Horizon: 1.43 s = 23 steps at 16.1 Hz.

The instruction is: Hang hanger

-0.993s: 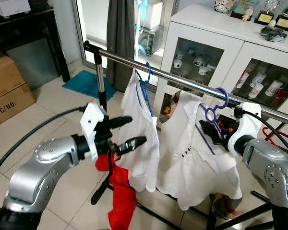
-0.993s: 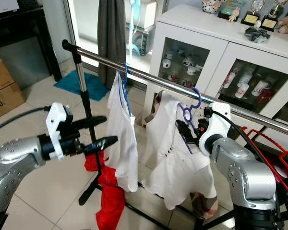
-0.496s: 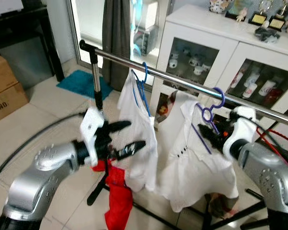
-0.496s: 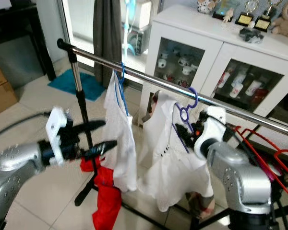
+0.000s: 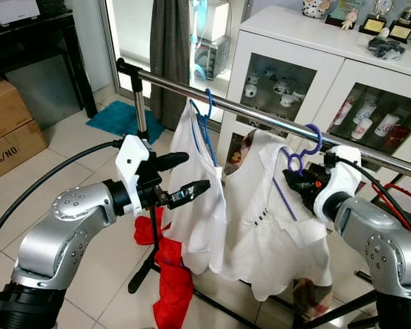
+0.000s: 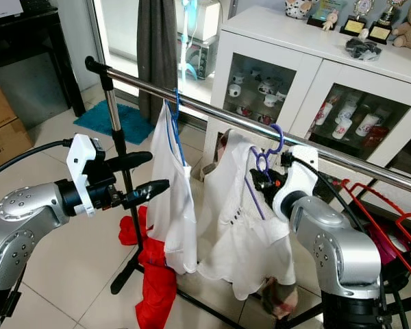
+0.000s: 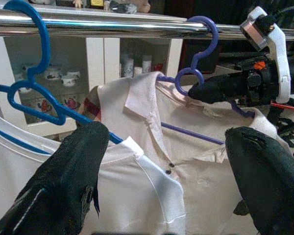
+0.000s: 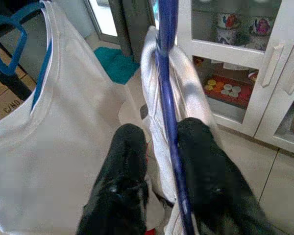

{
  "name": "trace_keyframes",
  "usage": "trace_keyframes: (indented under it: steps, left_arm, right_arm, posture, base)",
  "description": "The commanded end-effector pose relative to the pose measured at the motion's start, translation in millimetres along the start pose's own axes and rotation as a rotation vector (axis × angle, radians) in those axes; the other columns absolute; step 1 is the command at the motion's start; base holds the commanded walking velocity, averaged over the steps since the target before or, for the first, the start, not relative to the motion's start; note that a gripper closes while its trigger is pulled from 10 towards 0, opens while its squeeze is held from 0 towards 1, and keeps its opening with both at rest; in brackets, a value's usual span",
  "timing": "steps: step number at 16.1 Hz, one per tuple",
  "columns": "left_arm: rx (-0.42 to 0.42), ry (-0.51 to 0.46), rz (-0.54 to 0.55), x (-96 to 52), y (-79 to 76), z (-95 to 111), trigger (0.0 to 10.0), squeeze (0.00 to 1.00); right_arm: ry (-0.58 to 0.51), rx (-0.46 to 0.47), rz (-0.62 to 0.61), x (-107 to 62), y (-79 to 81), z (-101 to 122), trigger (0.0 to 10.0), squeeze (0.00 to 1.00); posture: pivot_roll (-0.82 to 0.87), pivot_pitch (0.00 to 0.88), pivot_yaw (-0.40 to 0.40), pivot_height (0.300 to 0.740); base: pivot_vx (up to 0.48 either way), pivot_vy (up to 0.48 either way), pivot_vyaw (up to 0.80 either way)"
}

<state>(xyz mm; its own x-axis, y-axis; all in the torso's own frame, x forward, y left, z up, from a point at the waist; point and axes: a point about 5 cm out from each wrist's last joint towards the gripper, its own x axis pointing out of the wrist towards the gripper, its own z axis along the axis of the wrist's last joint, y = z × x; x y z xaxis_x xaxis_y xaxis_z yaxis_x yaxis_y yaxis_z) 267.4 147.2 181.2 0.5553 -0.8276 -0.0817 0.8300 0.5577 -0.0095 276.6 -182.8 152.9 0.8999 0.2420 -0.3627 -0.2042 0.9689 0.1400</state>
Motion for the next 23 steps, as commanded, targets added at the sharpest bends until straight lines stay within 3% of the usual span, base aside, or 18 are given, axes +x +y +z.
trace_keyframes:
  steps: [1, 6, 7, 8, 9, 12, 14, 21, 22, 23]
  left_arm:
    - [0.012, -0.01, 0.021, -0.6, 0.1, 2, 10.0, 0.0]
    - [0.024, 0.007, 0.038, -5.9, 4.0, 3, 10.0, 0.0]
    - [0.025, 0.008, 0.037, -5.6, 4.0, 3, 10.0, 0.0]
    - [0.025, 0.009, 0.035, -4.2, 4.0, 3, 10.0, 0.0]
    - [0.026, 0.01, 0.026, -2.2, 3.5, 4, 10.0, 0.0]
    - [0.033, 0.017, 0.011, 1.8, 2.9, 5, 10.0, 0.0]
    - [0.032, 0.02, 0.007, 2.3, 2.2, 4, 10.0, 0.0]
    - [0.033, 0.026, 0.007, 4.1, 2.1, 2, 10.0, 0.0]
    - [0.033, 0.027, 0.008, 3.9, 2.0, 2, 10.0, 0.0]
    - [0.033, 0.028, 0.008, 3.9, 2.0, 2, 10.0, 0.0]
  right_arm:
    - [-0.02, -0.002, -0.019, -0.1, -4.9, 6, 0.0, 0.0]
    - [-0.024, -0.022, -0.003, -1.8, -3.4, 8, 0.0, 0.0]
    - [-0.014, -0.051, 0.041, -5.6, -3.1, 9, 10.0, 0.0]
    - [-0.001, -0.069, 0.123, -11.1, -1.2, 11, 10.0, 0.0]
    - [0.004, -0.091, 0.207, -20.8, -1.9, 15, 10.0, 1.0]
    - [0.01, -0.139, 0.147, -36.7, -28.8, 27, 10.0, 1.0]
    - [0.01, -0.145, 0.132, -41.2, -33.4, 30, 10.0, 1.0]
    - [0.046, -0.101, 0.022, -21.7, -28.4, 14, 10.0, 1.0]
    - [0.049, -0.106, -0.025, -17.1, -28.5, 12, 10.0, 0.68]
    - [0.046, -0.104, -0.042, -14.3, -27.2, 12, 10.0, 0.68]
  posture:
    - [-0.04, 0.0, -0.112, 0.74]
    - [-0.04, 0.0, -0.106, 0.74]
    - [-0.04, 0.0, -0.1, 0.74]
    - [-0.04, 0.0, -0.095, 0.74]
    - [-0.04, 0.0, -0.094, 0.74]
    - [-0.05, 0.0, -0.088, 0.74]
    - [-0.05, 0.0, -0.083, 0.74]
    - [-0.05, 0.0, -0.094, 0.74]
    - [-0.05, 0.0, -0.095, 0.74]
    - [-0.05, 0.0, -0.095, 0.74]
  base:
    - [0.0, 0.0, 0.0]
    - [0.0, 0.0, 0.0]
    - [0.0, 0.0, 0.0]
    - [0.0, 0.0, 0.0]
    - [0.0, 0.0, 0.0]
    - [0.0, 0.0, 0.0]
    - [0.0, 0.0, 0.0]
    - [0.0, 0.0, 0.0]
    - [0.0, 0.0, 0.0]
    - [0.0, 0.0, 0.0]
